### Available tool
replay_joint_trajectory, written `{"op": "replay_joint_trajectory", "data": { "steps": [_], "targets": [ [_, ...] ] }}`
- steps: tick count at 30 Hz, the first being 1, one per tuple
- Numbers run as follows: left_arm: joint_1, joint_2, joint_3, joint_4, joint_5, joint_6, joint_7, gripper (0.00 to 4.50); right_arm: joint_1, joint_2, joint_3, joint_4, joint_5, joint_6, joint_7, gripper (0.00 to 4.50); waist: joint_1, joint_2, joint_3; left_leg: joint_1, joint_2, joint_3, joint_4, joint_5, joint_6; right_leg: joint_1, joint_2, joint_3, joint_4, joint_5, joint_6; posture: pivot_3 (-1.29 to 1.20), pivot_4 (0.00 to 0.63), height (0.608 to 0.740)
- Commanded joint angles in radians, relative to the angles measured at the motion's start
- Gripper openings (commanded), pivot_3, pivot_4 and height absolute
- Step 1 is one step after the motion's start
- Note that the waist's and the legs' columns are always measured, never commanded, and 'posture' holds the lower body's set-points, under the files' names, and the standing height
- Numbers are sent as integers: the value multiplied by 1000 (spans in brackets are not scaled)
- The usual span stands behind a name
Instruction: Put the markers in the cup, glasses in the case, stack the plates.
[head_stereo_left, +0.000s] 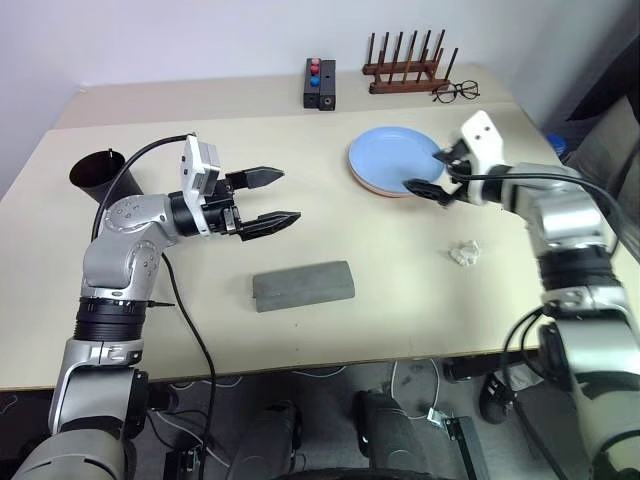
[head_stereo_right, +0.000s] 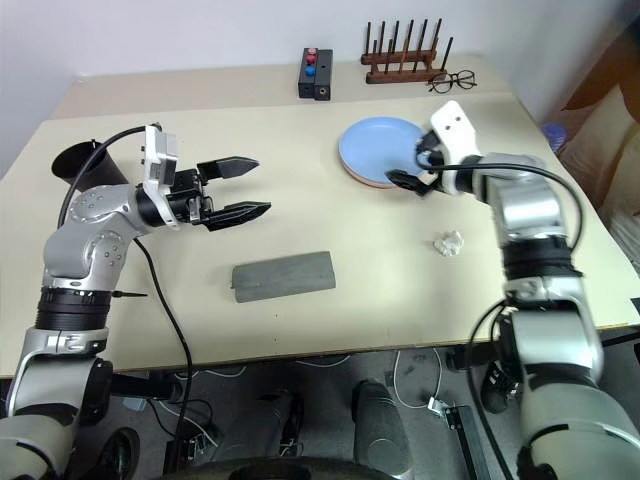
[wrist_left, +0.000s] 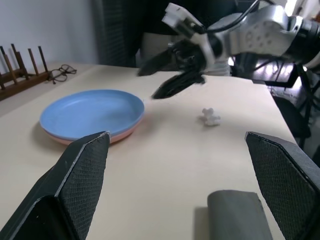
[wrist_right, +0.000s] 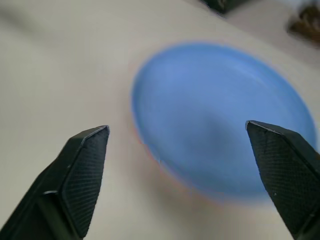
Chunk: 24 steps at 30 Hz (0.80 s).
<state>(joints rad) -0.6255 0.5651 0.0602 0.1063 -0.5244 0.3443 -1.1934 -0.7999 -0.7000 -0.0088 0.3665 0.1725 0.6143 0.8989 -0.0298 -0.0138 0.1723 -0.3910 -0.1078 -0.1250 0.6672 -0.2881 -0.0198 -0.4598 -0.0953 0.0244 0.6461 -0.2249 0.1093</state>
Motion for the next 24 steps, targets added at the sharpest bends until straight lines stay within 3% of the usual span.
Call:
{"op": "replay_joint_trajectory", "data": {
  "steps": [1, 6, 15, 18, 24],
  "targets": [
    [6, 14, 14, -44, -29, -12, -40, 4500, 131, -86, -48, -231, 81, 211, 38, 4470, 7, 0, 0, 0, 0, 0, 0, 0, 0, 0, 0, 0, 0, 0, 0, 0, 150, 740],
    [0, 22, 0, -33, -37, 7, -87, 4500, 260, -149, -69, -351, 90, 299, -6, 4470, 11, 1, 0, 1, 1, 3, 1, 0, 0, 0, 0, 1, 1, 0, 0, 0, 150, 740],
    [-7, 37, -26, -8, -8, -17, -130, 4500, 398, -172, -18, -366, 33, 254, -77, 4470, 18, 0, -1, 1, 0, 3, 1, 0, 1, 1, -1, 1, 1, 0, 0, 0, 150, 740],
    [-15, 36, -23, -9, -6, -23, -122, 4500, 386, -160, -25, -348, 38, 227, -80, 3608, 18, 0, -1, 1, 0, 3, 1, 0, 1, 1, 0, 1, 1, 0, 0, 0, 150, 740],
    [-17, 38, -12, -4, -4, -30, -100, 4500, 339, -176, 10, -287, 9, 169, -66, 534, 18, 0, -1, 1, 1, 3, 1, 0, 1, 1, 0, 1, 1, 0, 0, 0, 150, 740]
  ]
}}
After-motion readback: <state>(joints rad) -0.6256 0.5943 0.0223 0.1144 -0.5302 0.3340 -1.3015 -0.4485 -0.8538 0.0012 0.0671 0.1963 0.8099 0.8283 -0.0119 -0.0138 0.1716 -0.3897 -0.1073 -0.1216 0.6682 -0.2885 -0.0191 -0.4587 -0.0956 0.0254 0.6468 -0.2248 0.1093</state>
